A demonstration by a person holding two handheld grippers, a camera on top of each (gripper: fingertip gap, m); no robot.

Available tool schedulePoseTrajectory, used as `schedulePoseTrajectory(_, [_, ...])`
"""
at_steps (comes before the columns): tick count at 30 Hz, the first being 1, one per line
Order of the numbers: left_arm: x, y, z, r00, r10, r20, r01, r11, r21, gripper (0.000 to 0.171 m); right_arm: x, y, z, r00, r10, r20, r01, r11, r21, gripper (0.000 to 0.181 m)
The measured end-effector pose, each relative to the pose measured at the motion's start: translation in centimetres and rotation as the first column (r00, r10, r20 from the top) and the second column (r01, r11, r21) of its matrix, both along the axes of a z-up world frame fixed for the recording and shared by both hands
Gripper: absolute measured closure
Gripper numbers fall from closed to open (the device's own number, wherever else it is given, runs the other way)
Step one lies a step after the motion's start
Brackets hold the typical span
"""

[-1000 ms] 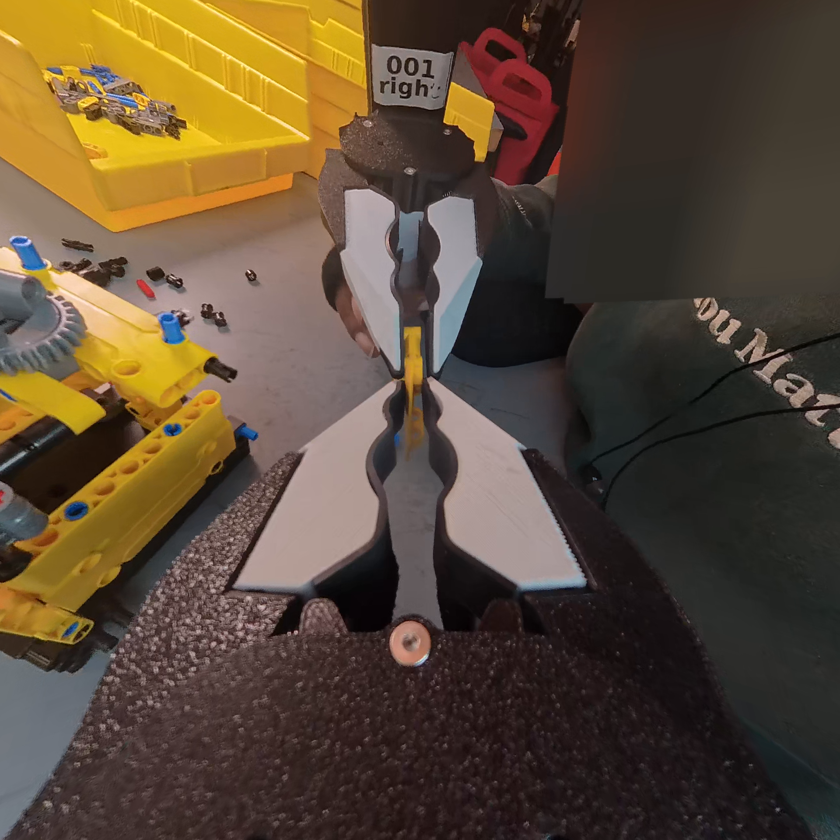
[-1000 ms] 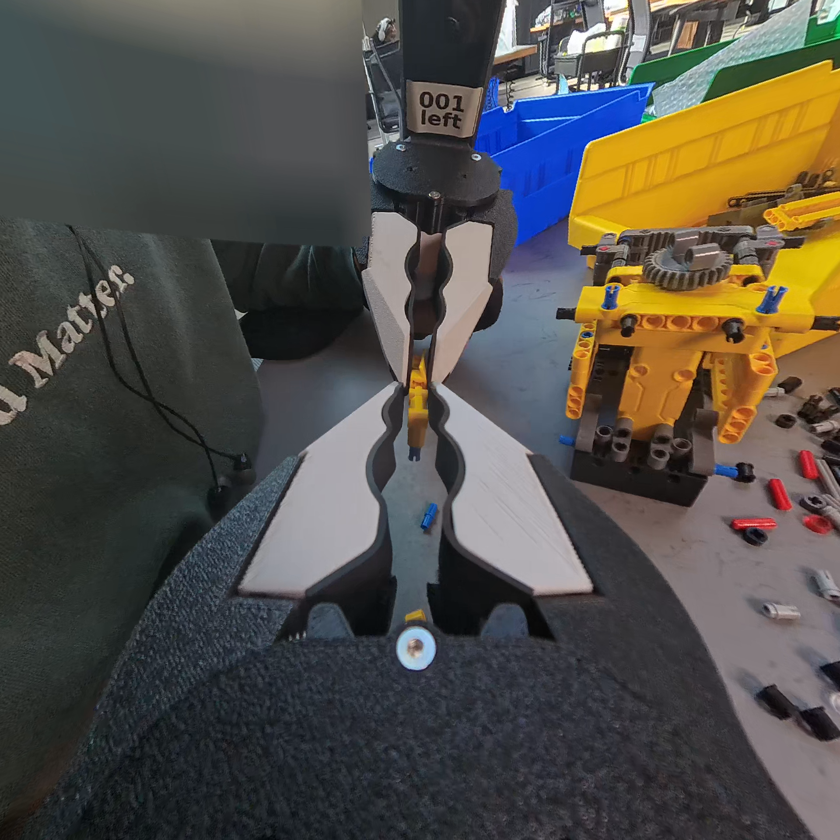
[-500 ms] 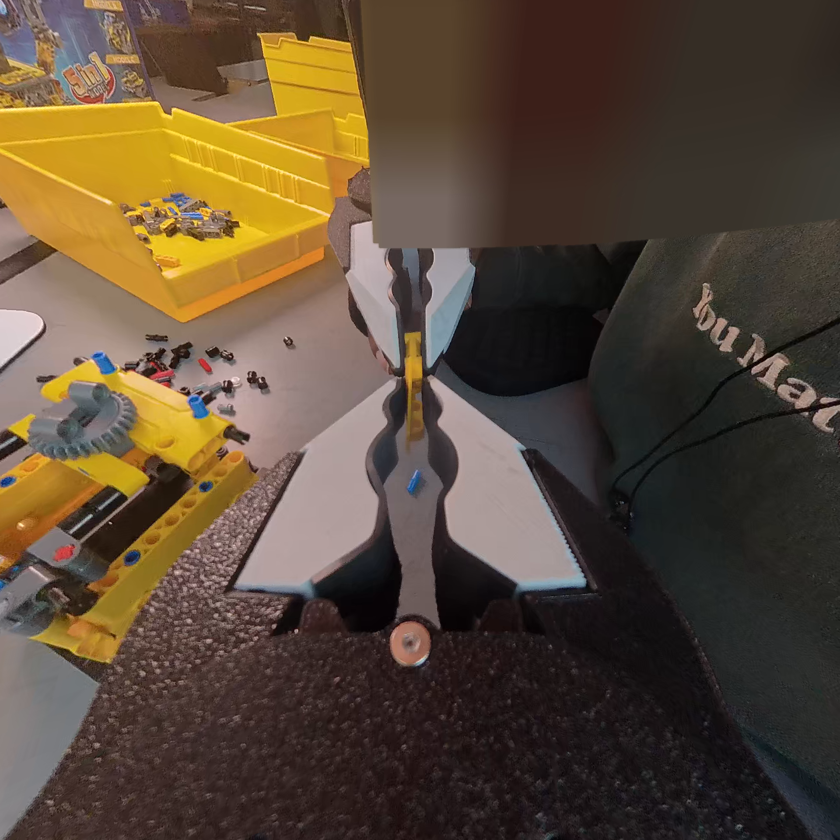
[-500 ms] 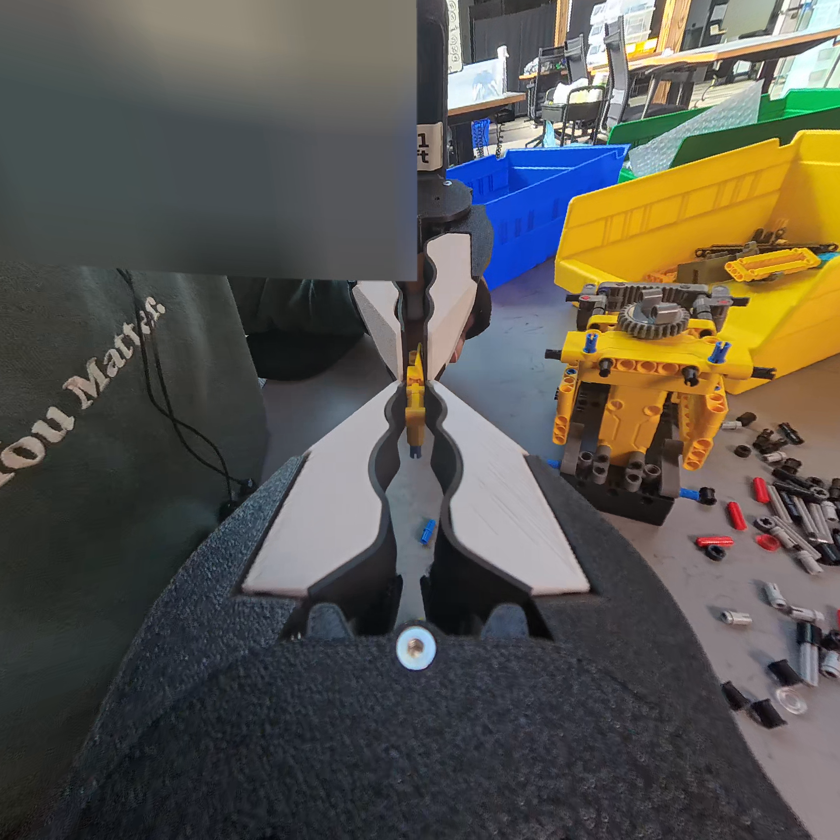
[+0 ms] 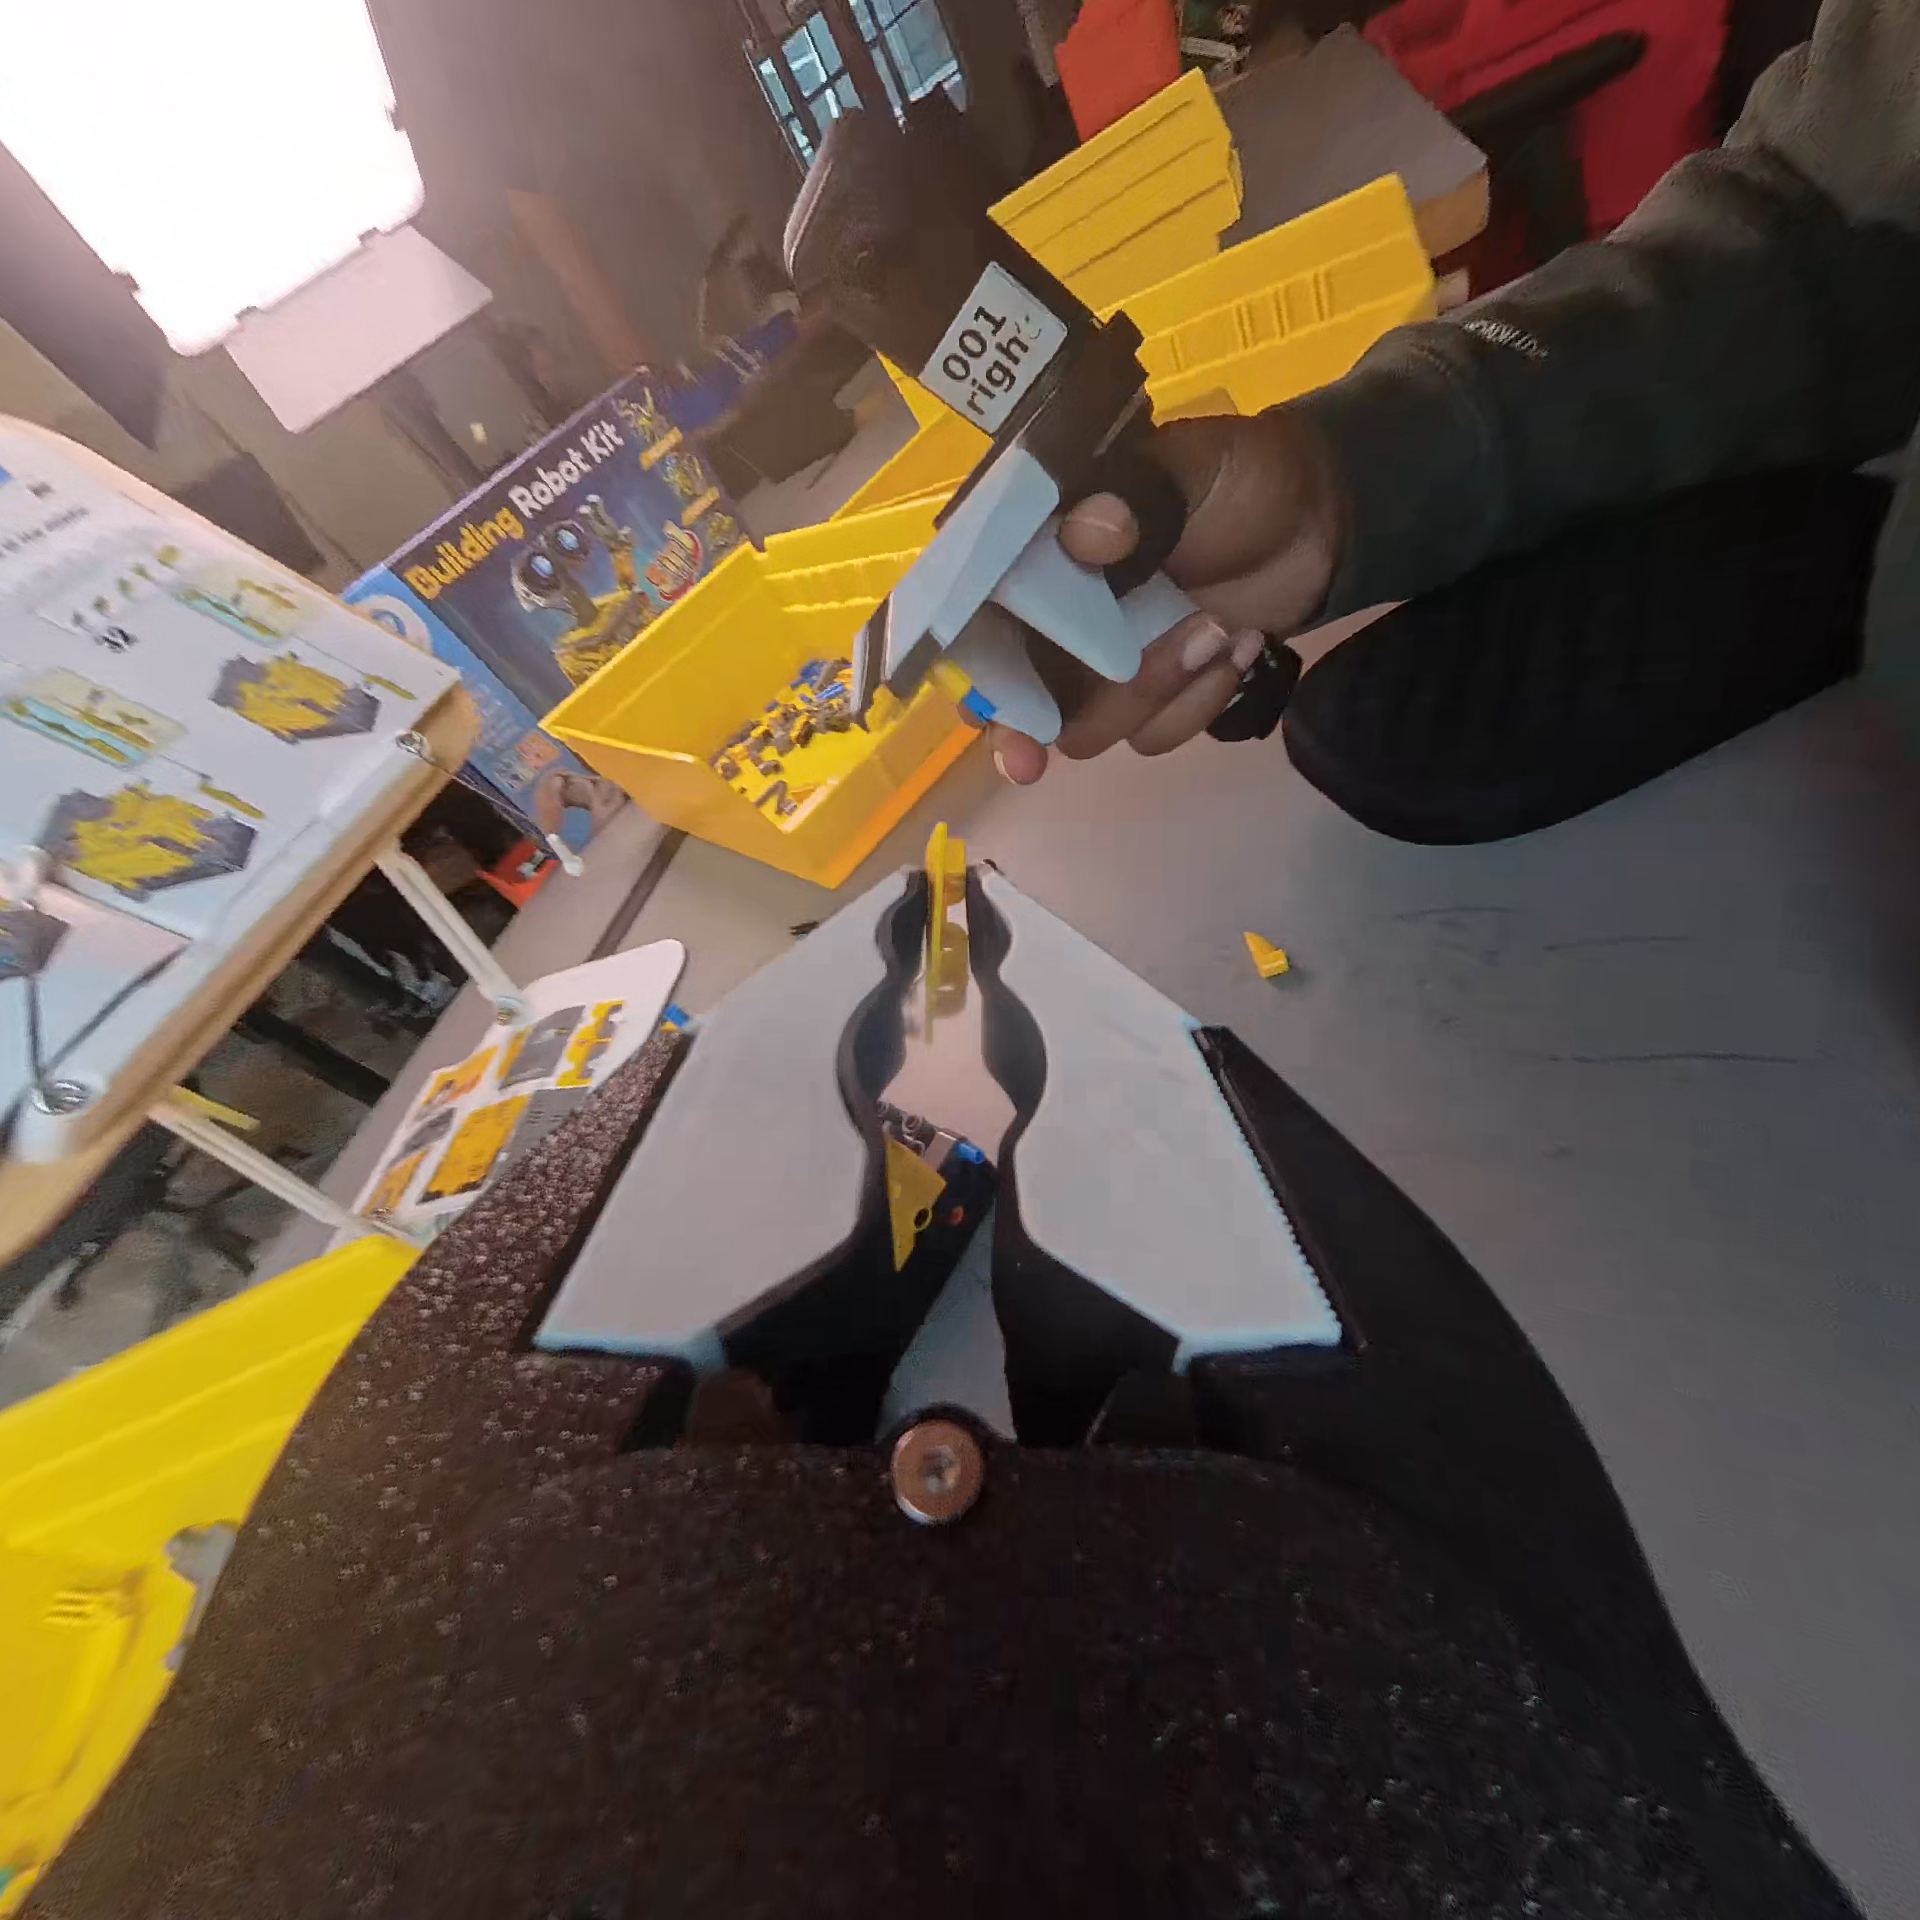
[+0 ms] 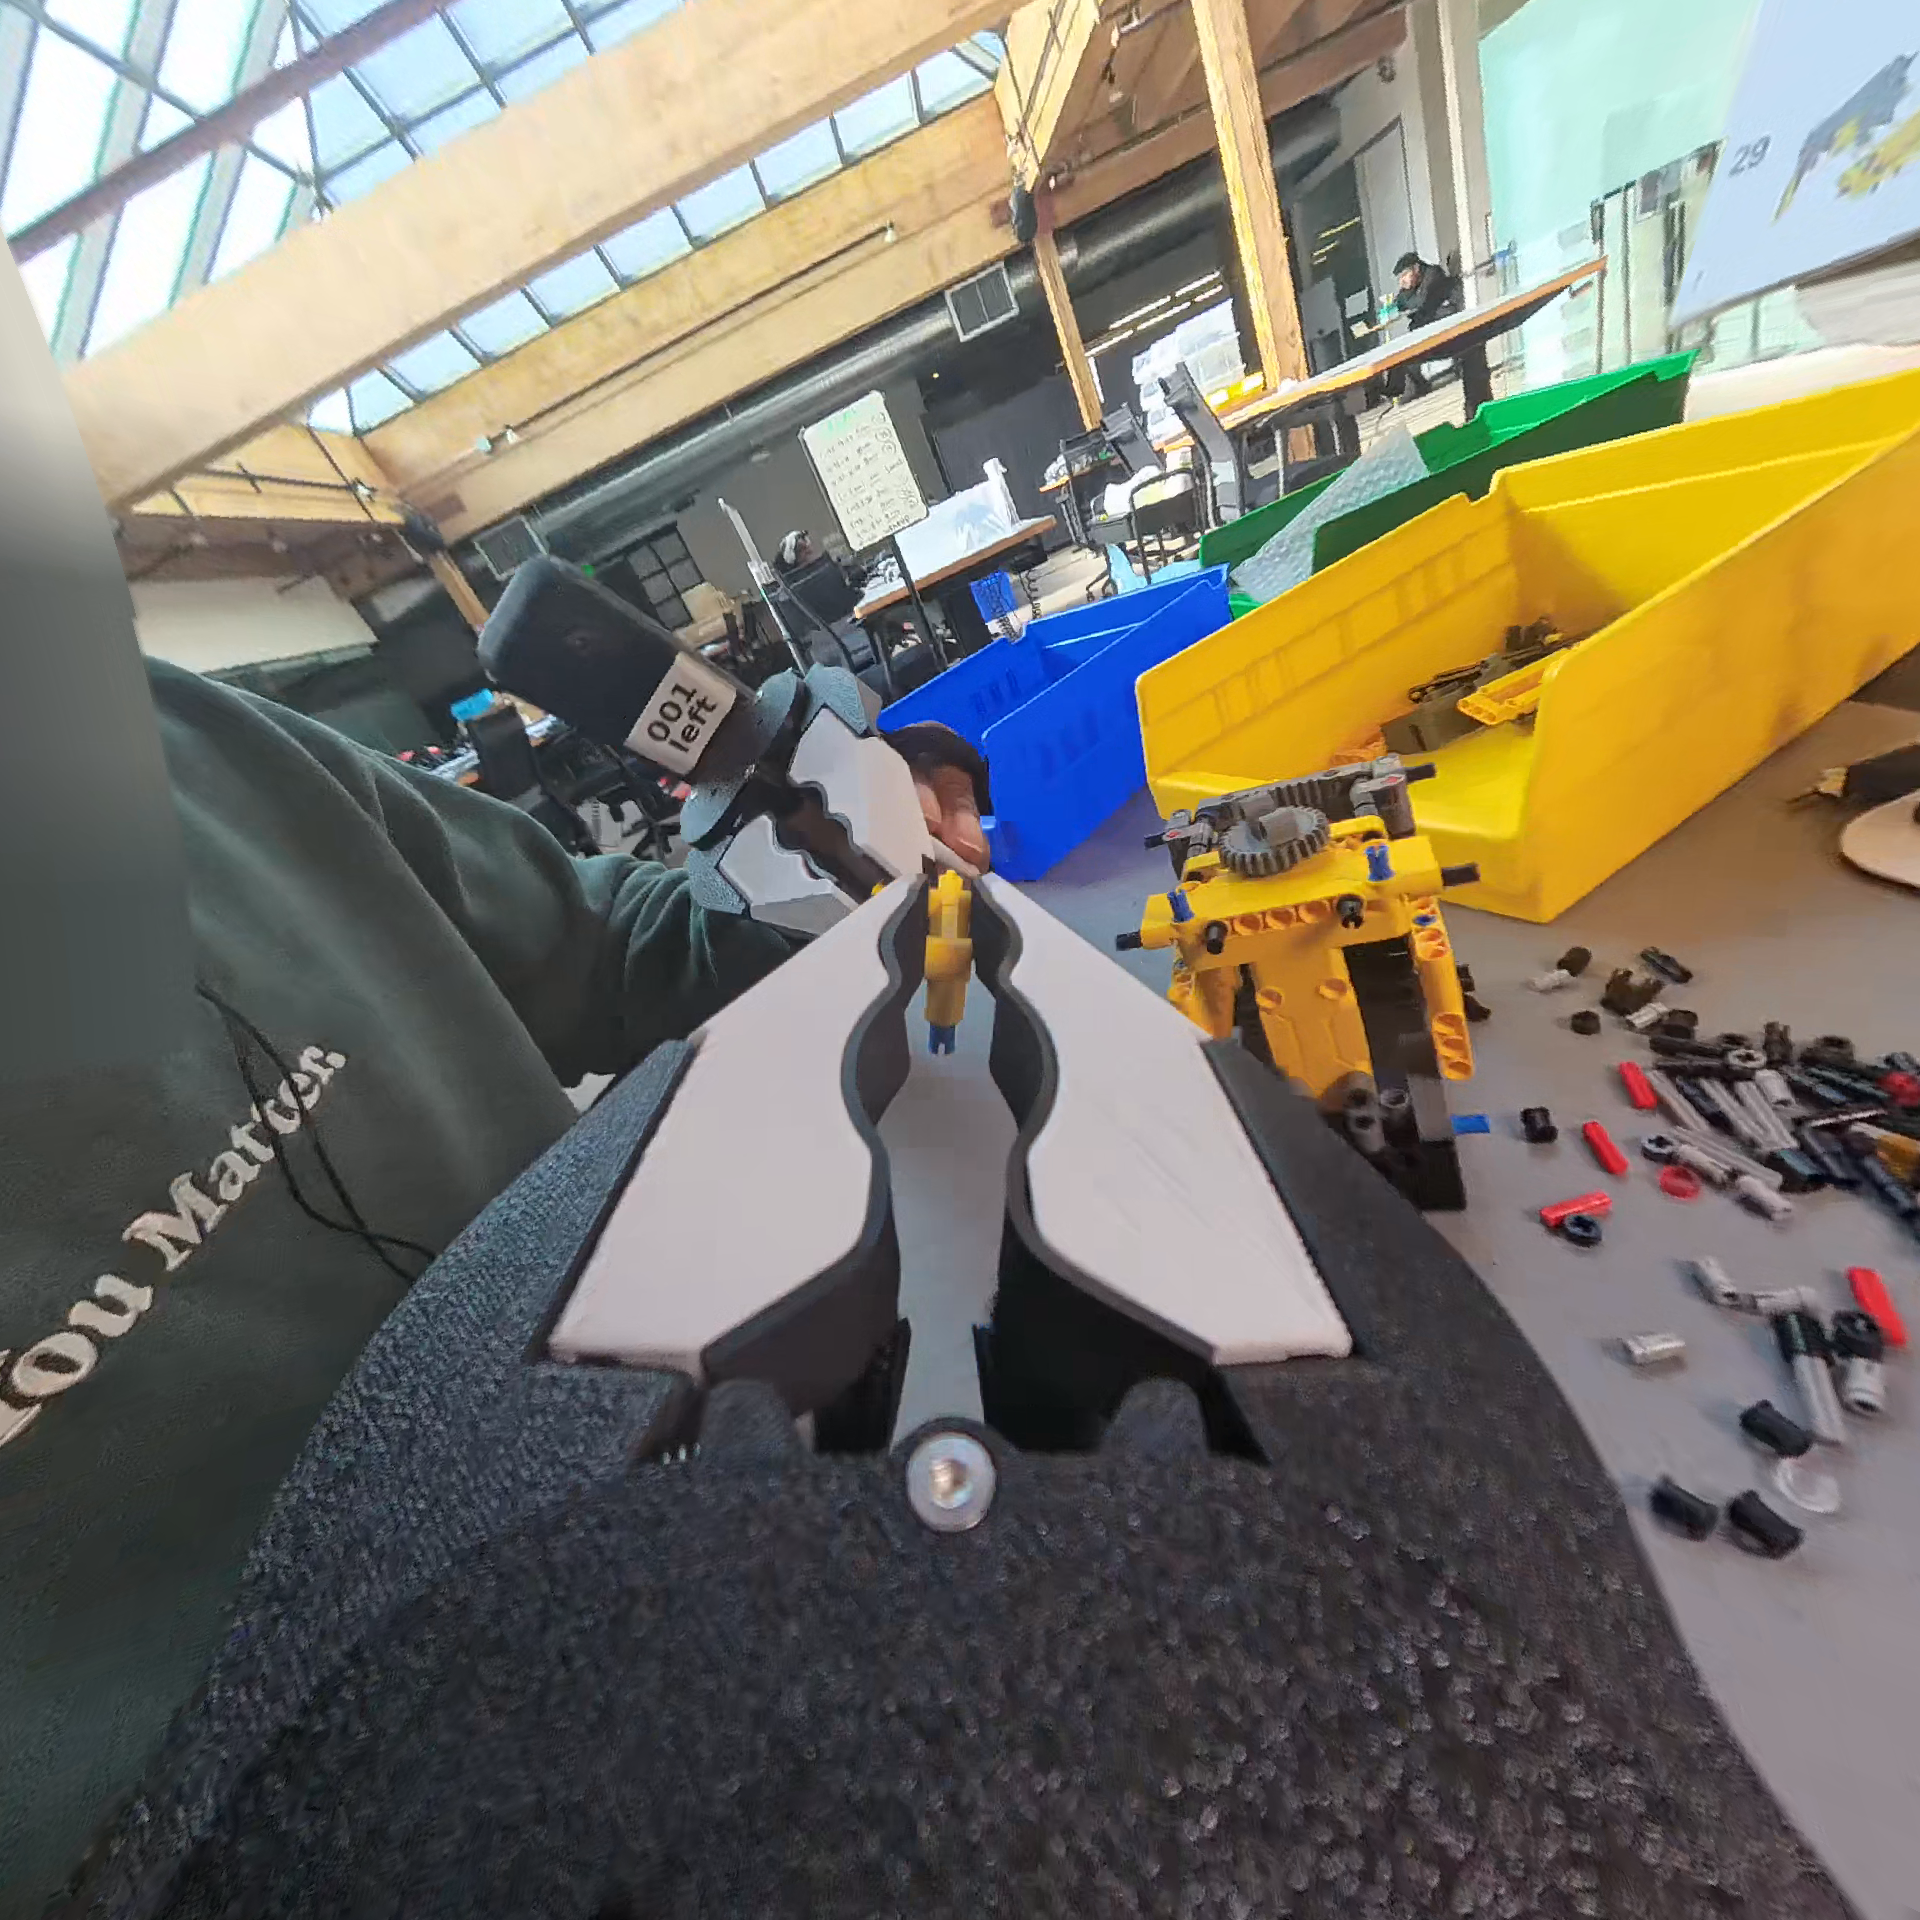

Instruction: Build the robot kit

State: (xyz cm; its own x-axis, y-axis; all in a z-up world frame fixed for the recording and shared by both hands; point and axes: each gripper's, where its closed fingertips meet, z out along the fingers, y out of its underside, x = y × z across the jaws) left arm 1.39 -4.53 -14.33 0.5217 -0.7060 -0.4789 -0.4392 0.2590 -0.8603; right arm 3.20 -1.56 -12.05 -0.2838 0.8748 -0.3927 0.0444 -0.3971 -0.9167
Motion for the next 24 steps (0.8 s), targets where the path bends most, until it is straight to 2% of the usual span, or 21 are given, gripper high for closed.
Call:
schedulePoseTrajectory(2, [0.2,0.0,0.3,0.999,0.039,-0.038,-0.035,0.995,0.097,0.165,-0.2,-0.6,-0.5,0.999,0.035,0.013,-0.034,0.998,-0.052,0.174])
schedulePoseTrajectory(5, [0.6,-0.2,0.4,0.995,0.059,-0.079,-0.046,0.987,0.153,0.165,-0.2,-1.4,-1.1,0.997,0.067,0.027,-0.065,0.997,-0.041,0.174])
schedulePoseTrajectory(9, [0.5,-0.2,0.0,0.993,0.072,-0.089,-0.058,0.987,0.149,0.165,0.0,-2.9,-1.3,0.990,0.138,0.020,-0.138,0.990,-0.003,0.175])
schedulePoseTrajectory(16, [0.5,-0.6,-0.6,0.991,0.066,-0.114,-0.048,0.986,0.160,0.165,-0.9,-2.9,-2.7,0.990,0.108,0.086,-0.111,0.993,0.031,0.175])
schedulePoseTrajectory(24, [0.8,-0.9,-1.5,0.989,0.028,-0.147,-0.004,0.987,0.160,0.165,-1.2,-3.8,-3.4,0.976,0.172,0.133,-0.167,0.985,-0.051,0.175])
